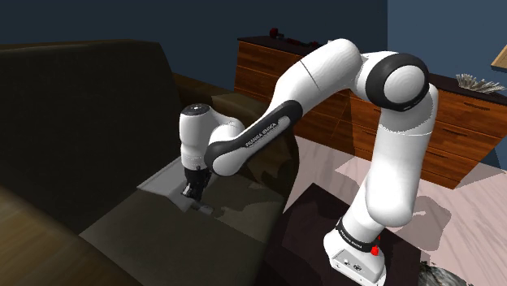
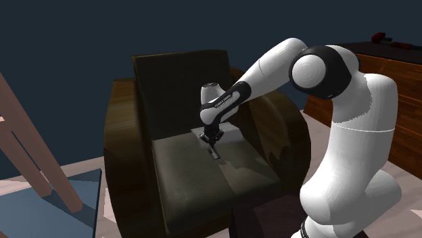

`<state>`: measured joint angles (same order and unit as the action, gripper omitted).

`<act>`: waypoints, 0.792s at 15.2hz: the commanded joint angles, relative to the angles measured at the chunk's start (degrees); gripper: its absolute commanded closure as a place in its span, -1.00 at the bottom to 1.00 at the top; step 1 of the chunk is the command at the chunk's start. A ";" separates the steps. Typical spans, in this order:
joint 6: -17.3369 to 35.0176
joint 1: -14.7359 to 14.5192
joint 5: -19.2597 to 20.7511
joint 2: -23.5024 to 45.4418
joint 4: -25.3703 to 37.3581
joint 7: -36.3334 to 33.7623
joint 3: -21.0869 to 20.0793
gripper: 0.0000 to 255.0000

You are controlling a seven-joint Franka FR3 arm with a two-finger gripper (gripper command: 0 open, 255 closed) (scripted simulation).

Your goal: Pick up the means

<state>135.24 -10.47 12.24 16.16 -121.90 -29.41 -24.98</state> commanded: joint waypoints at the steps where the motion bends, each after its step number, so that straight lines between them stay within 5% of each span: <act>1: 0.01 0.00 0.00 0.02 -0.01 0.00 0.00 -1.00; 4: 2.98 1.29 -1.02 -3.91 -6.64 4.59 -1.20 -1.00; 12: 7.78 0.05 3.04 1.06 -7.12 1.65 0.56 -1.00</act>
<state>142.72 -10.25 14.91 16.74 -129.17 -27.46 -24.59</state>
